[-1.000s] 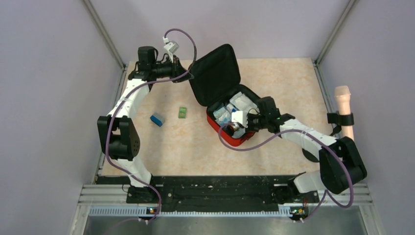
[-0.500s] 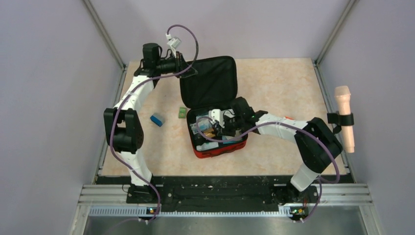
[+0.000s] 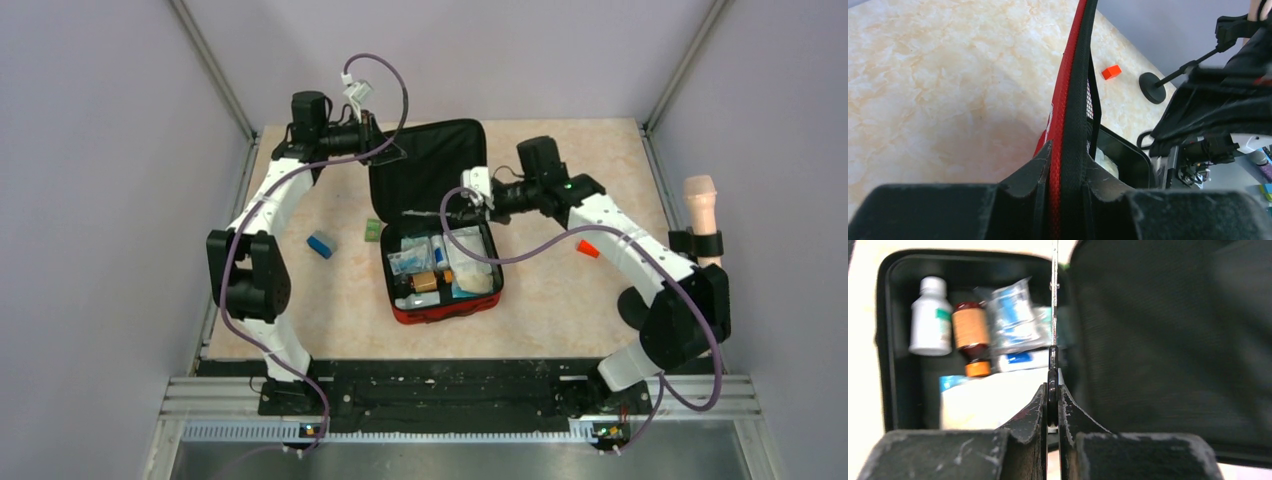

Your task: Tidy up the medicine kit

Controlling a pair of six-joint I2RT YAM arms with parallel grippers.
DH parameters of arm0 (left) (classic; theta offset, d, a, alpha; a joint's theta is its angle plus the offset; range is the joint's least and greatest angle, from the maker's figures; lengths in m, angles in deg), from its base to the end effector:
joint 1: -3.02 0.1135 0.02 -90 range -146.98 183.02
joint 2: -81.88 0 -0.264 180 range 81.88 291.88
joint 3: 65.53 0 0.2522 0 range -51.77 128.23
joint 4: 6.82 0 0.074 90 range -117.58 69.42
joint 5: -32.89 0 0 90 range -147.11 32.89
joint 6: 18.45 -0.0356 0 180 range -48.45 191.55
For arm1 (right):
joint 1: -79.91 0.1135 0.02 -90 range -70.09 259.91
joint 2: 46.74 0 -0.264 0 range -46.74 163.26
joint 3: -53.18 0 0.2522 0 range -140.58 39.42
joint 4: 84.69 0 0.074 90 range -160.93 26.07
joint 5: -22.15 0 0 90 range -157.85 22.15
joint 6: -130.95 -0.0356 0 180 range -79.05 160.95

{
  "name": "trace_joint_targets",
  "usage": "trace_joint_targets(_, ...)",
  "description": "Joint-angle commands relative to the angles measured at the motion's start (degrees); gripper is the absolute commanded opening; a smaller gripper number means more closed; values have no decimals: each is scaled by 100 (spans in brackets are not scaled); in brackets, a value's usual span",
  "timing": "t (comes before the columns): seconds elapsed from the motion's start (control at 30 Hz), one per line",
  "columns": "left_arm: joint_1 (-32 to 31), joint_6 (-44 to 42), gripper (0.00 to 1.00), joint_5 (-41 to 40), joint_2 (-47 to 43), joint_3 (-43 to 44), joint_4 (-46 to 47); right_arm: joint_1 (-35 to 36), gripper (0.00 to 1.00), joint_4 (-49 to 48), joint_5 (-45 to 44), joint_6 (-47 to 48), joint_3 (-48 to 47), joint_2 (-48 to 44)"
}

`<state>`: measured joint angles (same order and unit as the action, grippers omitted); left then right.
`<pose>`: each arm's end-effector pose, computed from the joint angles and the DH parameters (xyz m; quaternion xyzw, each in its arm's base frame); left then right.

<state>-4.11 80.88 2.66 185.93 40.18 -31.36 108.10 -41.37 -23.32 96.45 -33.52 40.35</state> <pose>0.4138 -0.0828 0.3412 0.2615 0.7277 -0.4795 0.4149 0.2796 0.1782 0.3068 -0.6786 0.5346 0.2527 0.4357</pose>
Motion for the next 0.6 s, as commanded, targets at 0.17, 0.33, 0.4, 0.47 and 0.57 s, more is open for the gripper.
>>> trace_joint_targets(0.17, -51, -357, 23, 172, -731, -229, -625, -435, 0, -572, 567, 408, -1485, -1)
trace_joint_targets(0.33, -130, -1084, 25, -94, -1080, -282, -1091, -463, 0, 178, -319, 1174, -2336, 299)
trace_joint_targets(0.4, -196, -1259, 27, -205, -1250, -377, -1111, -460, 0, 501, -644, 1463, -2594, 299)
trace_joint_targets(0.47, -289, -1421, 28, -316, -1427, -483, -1114, -458, 0, 1052, -898, 2056, -2847, 320)
trace_joint_targets(0.57, -470, -1635, 29, -481, -1589, -594, -1112, -454, 0, 1483, -1370, 2430, -3031, 326)
